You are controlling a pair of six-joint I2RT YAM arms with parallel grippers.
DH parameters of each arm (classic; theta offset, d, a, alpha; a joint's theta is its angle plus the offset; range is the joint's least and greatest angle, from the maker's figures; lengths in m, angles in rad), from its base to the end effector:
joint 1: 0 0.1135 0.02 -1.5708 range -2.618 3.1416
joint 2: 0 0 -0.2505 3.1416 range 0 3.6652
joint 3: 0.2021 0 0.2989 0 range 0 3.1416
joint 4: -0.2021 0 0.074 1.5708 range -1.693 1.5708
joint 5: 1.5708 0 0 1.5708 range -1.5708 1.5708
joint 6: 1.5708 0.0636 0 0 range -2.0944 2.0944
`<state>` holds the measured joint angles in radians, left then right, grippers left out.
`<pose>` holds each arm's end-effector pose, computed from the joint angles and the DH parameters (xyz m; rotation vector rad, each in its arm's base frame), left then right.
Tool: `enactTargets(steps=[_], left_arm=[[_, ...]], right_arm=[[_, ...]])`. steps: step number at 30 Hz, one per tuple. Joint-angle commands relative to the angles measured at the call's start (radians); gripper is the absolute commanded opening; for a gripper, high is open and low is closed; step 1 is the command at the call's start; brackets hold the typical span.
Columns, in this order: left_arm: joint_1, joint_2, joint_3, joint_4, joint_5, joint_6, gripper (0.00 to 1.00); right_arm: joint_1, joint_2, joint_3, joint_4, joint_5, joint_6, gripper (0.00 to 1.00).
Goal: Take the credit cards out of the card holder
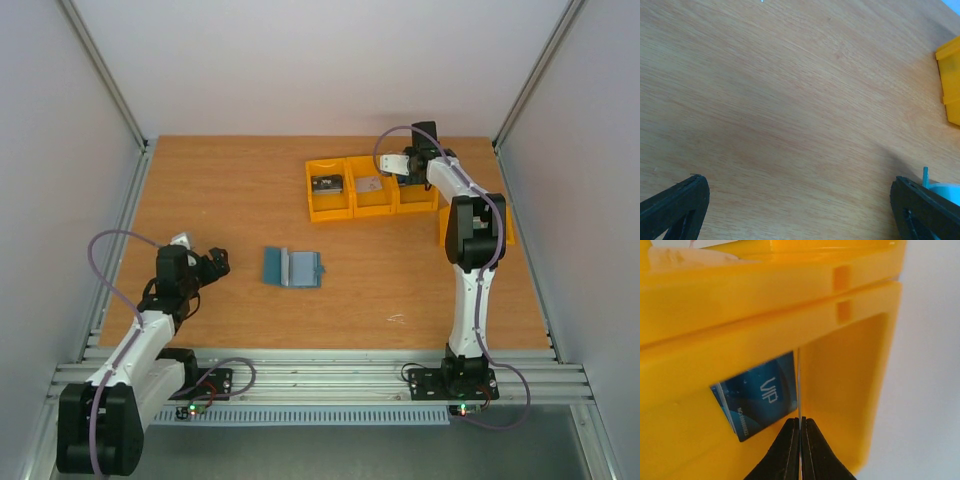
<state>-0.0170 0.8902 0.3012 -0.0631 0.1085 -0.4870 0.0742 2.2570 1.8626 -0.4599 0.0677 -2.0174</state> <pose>0.2481 -0.0111 0.1121 -0.4645 2.1992 -0.3953 0.5612 0.0374 0.1465 -2.2825 1.3610 -0.8723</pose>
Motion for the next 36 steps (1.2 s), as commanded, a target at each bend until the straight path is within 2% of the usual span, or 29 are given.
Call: enactTargets(steps=[1, 14, 26, 31, 36], left_arm=[[0.005, 0.008, 0.035, 0.052, -0.001, -0.006, 0.99], [0.005, 0.016, 0.038, 0.08, -0.007, -0.01, 0.99], [0.005, 0.012, 0.033, 0.085, -0.004, -0.01, 0.99], [0.005, 0.002, 0.029, 0.086, -0.003, -0.01, 0.99], [0.005, -0.012, 0.026, 0.086, 0.003, -0.008, 0.99]], right_arm=[[0.003, 0.011, -0.016, 0.034, 0.045, -0.01, 0.01], [0.015, 0.07, -0.014, 0.055, 0.051, 0.021, 0.03], [0.015, 0.039, -0.032, 0.088, 0.069, 0.008, 0.39], [0.015, 0.023, -0.02, 0.06, 0.055, 0.034, 0.63], [0.015, 0.007, -0.017, 0.061, 0.06, 0.041, 0.7]])
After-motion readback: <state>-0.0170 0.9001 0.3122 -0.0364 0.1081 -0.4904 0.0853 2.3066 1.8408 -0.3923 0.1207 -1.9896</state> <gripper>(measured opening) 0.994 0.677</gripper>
